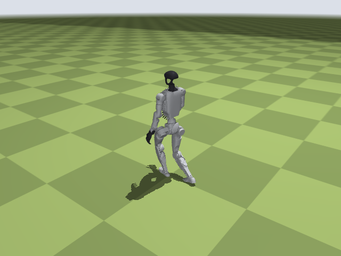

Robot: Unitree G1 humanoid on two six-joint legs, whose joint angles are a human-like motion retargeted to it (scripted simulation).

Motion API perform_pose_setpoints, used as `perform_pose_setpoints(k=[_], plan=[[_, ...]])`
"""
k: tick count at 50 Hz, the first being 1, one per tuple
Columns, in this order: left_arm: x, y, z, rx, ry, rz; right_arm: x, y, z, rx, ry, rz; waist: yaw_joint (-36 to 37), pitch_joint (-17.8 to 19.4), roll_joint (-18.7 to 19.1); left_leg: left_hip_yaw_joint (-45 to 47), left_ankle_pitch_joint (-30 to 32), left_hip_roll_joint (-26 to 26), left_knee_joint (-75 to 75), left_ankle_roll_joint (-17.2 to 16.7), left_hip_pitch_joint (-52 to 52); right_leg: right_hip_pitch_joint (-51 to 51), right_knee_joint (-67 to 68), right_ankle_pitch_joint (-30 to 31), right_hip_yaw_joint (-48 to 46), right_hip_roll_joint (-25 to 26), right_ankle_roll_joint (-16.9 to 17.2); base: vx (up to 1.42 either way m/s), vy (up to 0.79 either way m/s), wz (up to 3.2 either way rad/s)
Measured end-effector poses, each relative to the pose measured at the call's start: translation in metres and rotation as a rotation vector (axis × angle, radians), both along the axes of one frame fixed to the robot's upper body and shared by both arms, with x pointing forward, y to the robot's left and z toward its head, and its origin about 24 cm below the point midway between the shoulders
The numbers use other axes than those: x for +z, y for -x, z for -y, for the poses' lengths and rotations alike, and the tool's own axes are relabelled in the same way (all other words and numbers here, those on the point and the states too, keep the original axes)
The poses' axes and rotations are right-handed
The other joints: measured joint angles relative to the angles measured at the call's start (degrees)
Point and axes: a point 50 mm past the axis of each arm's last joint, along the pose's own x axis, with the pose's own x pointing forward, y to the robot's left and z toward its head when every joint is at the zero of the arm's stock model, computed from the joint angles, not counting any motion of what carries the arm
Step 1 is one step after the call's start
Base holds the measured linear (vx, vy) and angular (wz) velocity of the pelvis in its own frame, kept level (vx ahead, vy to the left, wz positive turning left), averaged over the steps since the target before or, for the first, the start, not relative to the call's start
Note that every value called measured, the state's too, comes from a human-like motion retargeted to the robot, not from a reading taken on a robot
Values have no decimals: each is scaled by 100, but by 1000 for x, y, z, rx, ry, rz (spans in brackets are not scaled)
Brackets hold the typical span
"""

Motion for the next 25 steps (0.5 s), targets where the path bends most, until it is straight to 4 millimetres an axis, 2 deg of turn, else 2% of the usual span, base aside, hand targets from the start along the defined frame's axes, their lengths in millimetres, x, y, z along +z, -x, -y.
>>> perform_pose_setpoints(k=[3,5,7,8,11,13,15,18,22,25], plan=[[3,-14,0,-19,-5,33,-12,14,-4,11,-27,-73,-203,83,-393,64,22,-595,-466,207,563,-392,1455,1140,165,-673,394,0,6,51],[6,-31,2,-54,-5,74,-18,24,-3,7,-33,-115,-327,107,-480,27,-21,-780,-741,289,879,-900,2348,1683,201,-1017,393,-1,5,30],[10,-47,7,-94,-4,122,-26,39,0,-9,-25,-164,-478,141,-446,-20,-191,-822,-736,293,1133,-1397,2930,1539,155,-1294,164,0,2,11],[14,-63,8,-112,-6,160,-28,41,4,-20,-18,-175,-491,155,-345,-127,-170,-739,-1063,262,1406,-1743,3009,1433,139,-1301,14,0,0,0],[27,-101,16,-166,-9,259,-36,59,17,-66,7,-238,-614,206,-65,-315,-285,-510,-1486,140,1984,-2531,2682,905,-37,-1303,-309,1,1,-6],[38,-124,21,-202,-10,327,-43,75,26,-102,25,-293,-676,228,140,-418,-407,-315,-1625,63,2269,-2893,1962,692,-203,-1153,-361,0,0,0],[49,-145,27,-232,-9,395,-49,93,33,-144,37,-355,-701,224,354,-502,-565,-72,-1644,-3,2462,-3118,896,662,-325,-820,-267,2,-3,-5],[64,-169,34,-291,-3,481,-56,120,42,-205,43,-441,-587,115,708,-557,-905,443,-1373,-123,2506,-3175,-1139,854,-273,35,-26,2,-5,-28],[65,-171,42,-330,8,494,-63,152,45,-250,42,-528,-575,32,858,-640,-1309,742,-271,-289,2456,-3183,-1438,971,-96,533,-3,-1,-6,-2],[52,-154,45,-332,26,422,-64,163,45,-276,41,-543,-507,30,1133,-737,-1194,1202,1005,-552,2423,-2870,-1104,1150,-230,993,-200,3,-8,-16]])
